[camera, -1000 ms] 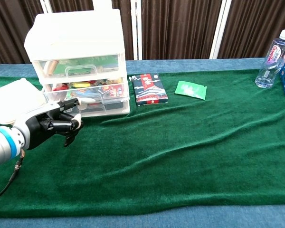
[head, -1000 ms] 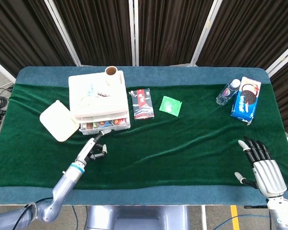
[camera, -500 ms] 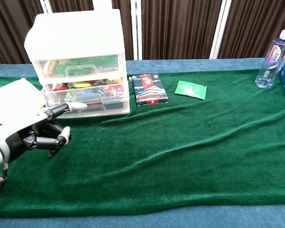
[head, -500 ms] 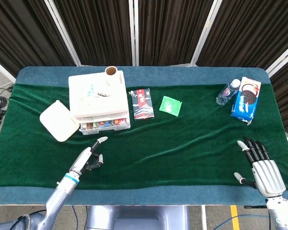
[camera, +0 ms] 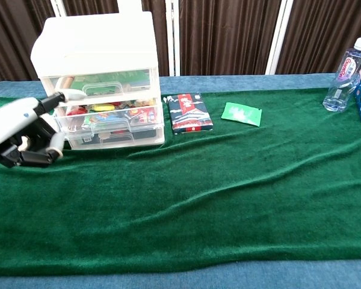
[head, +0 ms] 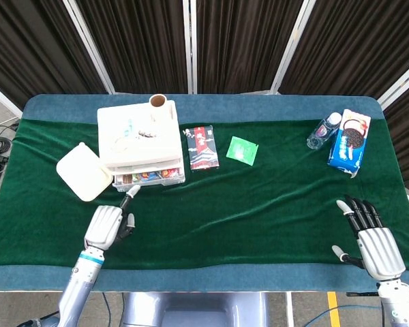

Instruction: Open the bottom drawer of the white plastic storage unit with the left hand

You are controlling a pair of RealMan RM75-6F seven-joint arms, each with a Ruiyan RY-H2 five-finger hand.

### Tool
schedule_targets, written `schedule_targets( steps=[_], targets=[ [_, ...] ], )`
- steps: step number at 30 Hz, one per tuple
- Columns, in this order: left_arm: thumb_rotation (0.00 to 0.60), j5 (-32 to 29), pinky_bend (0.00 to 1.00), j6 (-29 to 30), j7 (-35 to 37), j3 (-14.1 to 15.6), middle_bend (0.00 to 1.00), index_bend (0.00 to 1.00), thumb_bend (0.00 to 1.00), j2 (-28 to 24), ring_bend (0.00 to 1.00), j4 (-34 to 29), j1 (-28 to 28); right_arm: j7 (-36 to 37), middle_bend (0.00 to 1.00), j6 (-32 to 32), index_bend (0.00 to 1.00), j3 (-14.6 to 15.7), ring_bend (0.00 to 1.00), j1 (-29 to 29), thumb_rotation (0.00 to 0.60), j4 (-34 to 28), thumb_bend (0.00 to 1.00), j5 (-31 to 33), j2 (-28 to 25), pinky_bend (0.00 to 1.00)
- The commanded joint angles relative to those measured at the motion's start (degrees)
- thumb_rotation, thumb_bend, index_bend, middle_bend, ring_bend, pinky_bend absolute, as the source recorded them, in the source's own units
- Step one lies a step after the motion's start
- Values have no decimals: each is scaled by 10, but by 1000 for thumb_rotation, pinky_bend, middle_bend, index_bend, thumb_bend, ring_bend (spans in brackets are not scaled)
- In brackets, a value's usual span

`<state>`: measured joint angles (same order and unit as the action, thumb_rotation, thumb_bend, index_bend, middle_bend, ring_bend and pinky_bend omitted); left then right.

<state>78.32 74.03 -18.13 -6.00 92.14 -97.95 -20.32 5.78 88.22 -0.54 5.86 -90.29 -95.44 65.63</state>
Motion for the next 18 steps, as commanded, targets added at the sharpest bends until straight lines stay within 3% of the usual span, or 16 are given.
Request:
schedule_targets(
  steps=[1, 11, 18],
  targets=[
    [600, -48, 723, 10, -69, -22, 857, 0, 758, -13, 760, -39, -1, -1, 0, 0, 31, 0, 0, 0, 600, 0, 88, -1, 0, 0],
    [600, -148, 724, -23, -127, -60, 857, 1, 759, -2, 760, -38, -34, 0, 0, 1, 31, 0, 0, 0, 600, -1, 88, -1, 0, 0],
    [600, -186, 723, -41, -125, -73, 857, 8, 759, 15, 760, -21, -55, 4, 0, 1, 31, 0, 0, 0, 600, -1, 88, 0, -2, 0]
  ],
)
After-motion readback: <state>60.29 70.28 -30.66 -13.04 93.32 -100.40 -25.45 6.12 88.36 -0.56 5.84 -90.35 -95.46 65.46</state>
